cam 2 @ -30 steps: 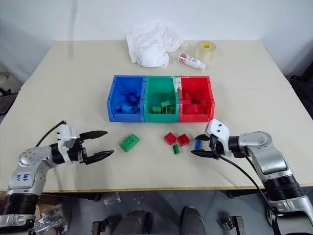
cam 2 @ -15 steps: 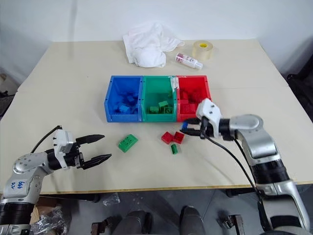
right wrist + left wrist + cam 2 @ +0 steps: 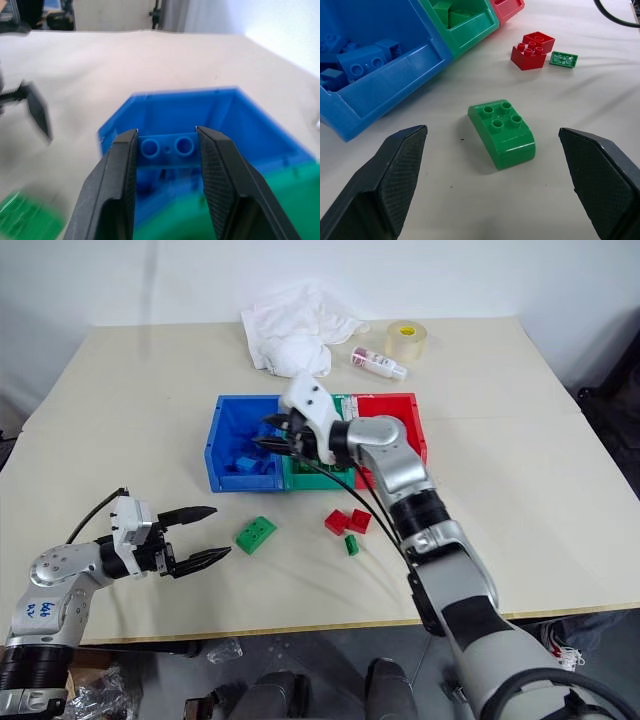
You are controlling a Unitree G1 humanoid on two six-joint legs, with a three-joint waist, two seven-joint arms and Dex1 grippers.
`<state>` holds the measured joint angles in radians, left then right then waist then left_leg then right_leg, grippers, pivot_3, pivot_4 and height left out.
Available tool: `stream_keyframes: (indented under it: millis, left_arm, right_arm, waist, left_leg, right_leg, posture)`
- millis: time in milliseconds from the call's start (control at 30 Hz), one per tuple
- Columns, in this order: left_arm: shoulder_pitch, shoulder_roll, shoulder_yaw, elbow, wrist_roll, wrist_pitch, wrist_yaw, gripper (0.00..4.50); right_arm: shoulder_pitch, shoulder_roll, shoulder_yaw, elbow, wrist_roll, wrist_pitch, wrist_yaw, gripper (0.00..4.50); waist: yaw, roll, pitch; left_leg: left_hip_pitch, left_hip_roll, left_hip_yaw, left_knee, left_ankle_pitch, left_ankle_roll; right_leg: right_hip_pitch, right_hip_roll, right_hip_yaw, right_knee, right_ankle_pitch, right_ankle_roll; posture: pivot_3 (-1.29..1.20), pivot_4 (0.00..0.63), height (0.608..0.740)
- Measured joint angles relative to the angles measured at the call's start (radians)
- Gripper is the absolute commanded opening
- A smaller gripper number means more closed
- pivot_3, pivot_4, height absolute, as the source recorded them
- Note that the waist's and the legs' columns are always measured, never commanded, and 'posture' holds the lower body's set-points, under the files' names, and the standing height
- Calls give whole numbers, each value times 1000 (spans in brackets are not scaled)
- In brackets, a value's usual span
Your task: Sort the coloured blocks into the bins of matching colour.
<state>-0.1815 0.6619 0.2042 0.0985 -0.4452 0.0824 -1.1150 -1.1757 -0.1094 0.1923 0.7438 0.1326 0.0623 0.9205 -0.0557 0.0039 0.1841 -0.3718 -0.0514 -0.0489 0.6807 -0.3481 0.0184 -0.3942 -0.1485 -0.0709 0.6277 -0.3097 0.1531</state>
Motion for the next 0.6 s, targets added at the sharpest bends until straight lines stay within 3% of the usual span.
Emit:
stream_keyframes:
  millis: [33, 133, 267, 433, 600]
  left_arm:
    - [-4, -4, -2, 1, 0, -2, 1, 4500]
    - [-8, -17, -9, 1, 1, -8, 2, 4500]
    - [-7, -20, -12, 2, 2, -12, 9, 4500]
    - [-8, -22, -15, 6, 2, -19, 9, 4500]
    - [-26, -26, -28, 47, 4, -26, 3, 4500]
  right_arm:
    - [-32, 28, -2, 71, -17, -29, -37, 2211]
    - [-83, 66, -4, 199, -54, -86, -106, 3053]
    - [-88, 76, -19, 275, -70, -157, -120, 4484]
    - [-85, 43, -48, 241, -62, -178, -52, 4484]
    - [88, -75, -64, -57, 11, -110, 109, 4484]
  waist:
    - [-5, 0, 0]
    - [-9, 0, 0]
    - [-15, 0, 0]
    - [-28, 0, 0]
    - [-20, 0, 0]
  left_leg:
    - [0, 0, 0, 0, 0, 0]
    - [0, 0, -1, -1, 0, 0]
    - [0, 0, -1, -1, 0, 0]
    - [0, 0, -1, -1, 0, 0]
    - [0, -1, -4, 0, 0, 0]
  right_leg:
    - [0, 0, 0, 0, 0, 0]
    - [0, 0, 0, 0, 0, 0]
    - [0, 0, 0, 0, 0, 0]
    - [0, 0, 0, 0, 0, 0]
    - [1, 0, 0, 0, 0, 0]
  posture:
    - [0, 150, 740]
    - [0, 150, 740]
    - [0, 150, 740]
    - [0, 150, 740]
    - [0, 150, 740]
